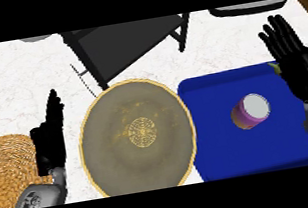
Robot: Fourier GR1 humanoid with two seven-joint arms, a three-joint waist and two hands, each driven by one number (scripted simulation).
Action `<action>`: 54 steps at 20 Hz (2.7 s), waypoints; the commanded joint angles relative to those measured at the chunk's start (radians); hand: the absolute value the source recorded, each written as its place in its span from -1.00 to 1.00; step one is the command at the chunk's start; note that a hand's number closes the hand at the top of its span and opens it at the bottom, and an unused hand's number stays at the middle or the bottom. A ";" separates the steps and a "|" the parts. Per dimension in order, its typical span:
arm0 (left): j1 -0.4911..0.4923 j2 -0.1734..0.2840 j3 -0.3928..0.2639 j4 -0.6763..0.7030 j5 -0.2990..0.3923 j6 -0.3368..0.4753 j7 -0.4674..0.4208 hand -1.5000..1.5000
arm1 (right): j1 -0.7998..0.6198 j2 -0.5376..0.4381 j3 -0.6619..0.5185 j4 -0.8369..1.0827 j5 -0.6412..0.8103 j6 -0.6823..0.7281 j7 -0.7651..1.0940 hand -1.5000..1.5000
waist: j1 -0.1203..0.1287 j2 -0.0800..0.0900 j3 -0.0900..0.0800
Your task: Pick the can from the tray and place it in the tiered shelf
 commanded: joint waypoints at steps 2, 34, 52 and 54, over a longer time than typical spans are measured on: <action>0.022 0.024 -0.014 0.033 0.015 -0.073 -0.012 0.00 | 0.099 -0.079 -0.034 -0.026 0.127 -0.188 0.111 -1.00 | -0.037 -0.017 0.018; 0.028 0.078 -0.109 0.042 0.057 -0.379 -0.014 0.00 | 0.377 -0.685 0.162 -0.602 0.653 -0.163 1.434 -1.00 | 0.073 0.009 0.010; 0.032 0.118 -0.055 0.061 0.070 -0.412 -0.020 0.00 | -0.017 -0.399 0.392 -0.315 0.611 0.010 1.641 -1.00 | 0.055 -0.007 0.014; 0.055 0.103 -0.060 0.082 0.067 -0.409 -0.051 0.00 | -0.019 -0.344 0.423 -0.257 0.655 -0.019 1.641 -1.00 | 0.045 -0.006 0.015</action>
